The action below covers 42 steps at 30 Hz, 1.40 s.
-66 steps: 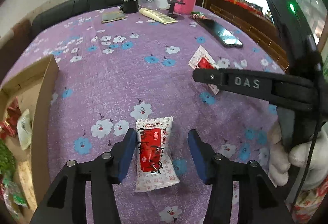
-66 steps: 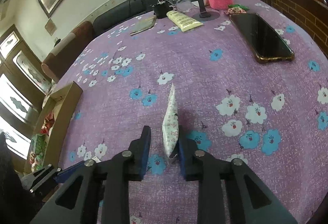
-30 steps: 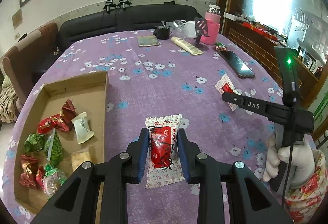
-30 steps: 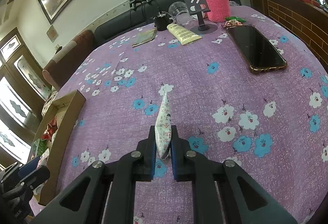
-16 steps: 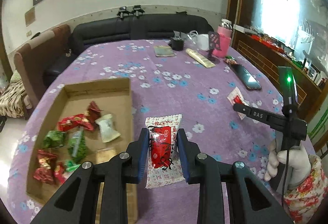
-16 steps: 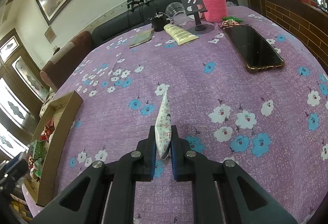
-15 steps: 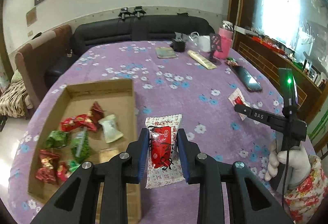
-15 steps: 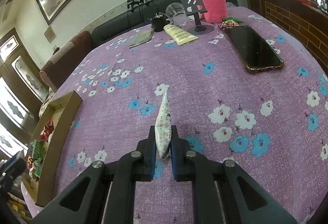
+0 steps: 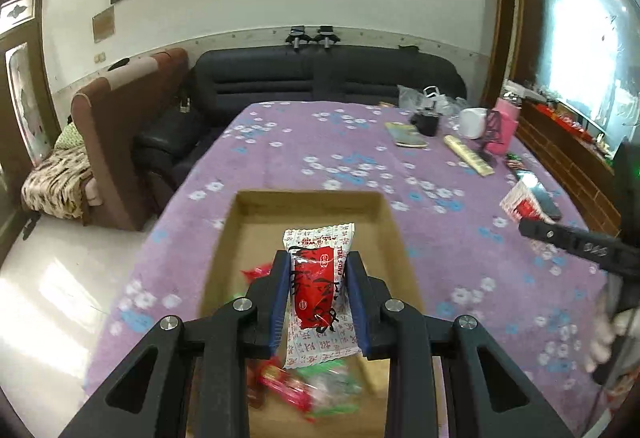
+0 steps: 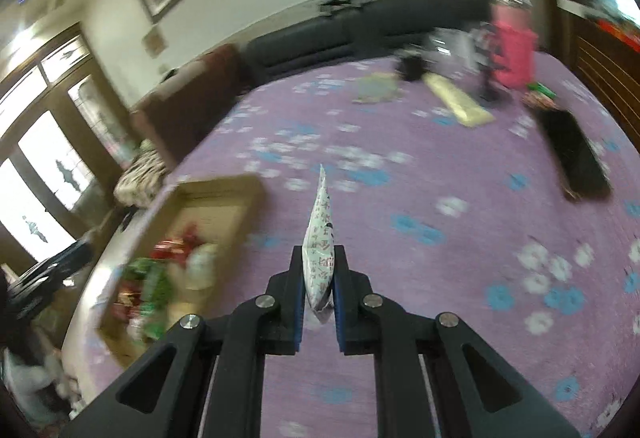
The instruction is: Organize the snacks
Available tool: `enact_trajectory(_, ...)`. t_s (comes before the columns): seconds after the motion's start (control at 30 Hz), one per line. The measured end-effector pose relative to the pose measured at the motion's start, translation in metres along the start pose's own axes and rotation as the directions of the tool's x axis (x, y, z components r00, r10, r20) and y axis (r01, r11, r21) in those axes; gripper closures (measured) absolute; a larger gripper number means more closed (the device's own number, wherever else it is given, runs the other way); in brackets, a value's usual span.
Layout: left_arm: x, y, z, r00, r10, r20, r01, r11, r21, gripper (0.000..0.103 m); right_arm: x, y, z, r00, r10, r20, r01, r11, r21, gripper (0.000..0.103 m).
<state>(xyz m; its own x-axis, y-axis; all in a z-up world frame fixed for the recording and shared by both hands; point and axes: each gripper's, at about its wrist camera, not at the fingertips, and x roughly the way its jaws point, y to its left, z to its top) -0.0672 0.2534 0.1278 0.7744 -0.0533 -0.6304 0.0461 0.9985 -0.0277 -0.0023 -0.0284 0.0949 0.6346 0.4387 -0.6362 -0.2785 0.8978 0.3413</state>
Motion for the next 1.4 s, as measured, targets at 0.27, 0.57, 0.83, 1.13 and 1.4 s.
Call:
enact_trajectory(0.27, 0.042, 0.050, 0.011, 0.998, -0.001, -0.060, -0.003, 0.998, -0.064, 0.074, 0.046, 0.093, 0.019, 0.992, 0.091, -0.091, -0.101, 0.989, -0.109, 0.091)
enact_trajectory(0.57, 0.108, 0.072, 0.010, 0.982, -0.049, -0.181, 0.019, 0.986, -0.168, 0.073, 0.131, 0.130, 0.016, 0.975, 0.015, -0.220, -0.053, 0.985, -0.167, 0.092)
enact_trajectory(0.83, 0.134, 0.069, 0.009, 0.975, -0.091, -0.204, 0.048, 0.977, -0.208, 0.047, 0.179, 0.122, 0.016, 0.961, -0.060, -0.270, 0.015, 0.986, -0.163, 0.091)
enact_trajectory(1.13, 0.100, 0.059, 0.016, 0.995, -0.034, -0.092, 0.019, 0.987, -0.158, 0.030, 0.155, 0.126, 0.018, 0.981, -0.024, -0.193, -0.008, 0.986, -0.164, 0.079)
enact_trajectory(1.4, 0.014, 0.038, 0.018, 0.983, 0.107, 0.149, -0.092, 0.990, -0.104, 0.009, 0.087, 0.118, 0.016, 0.998, -0.006, -0.062, -0.003, 0.988, -0.153, 0.069)
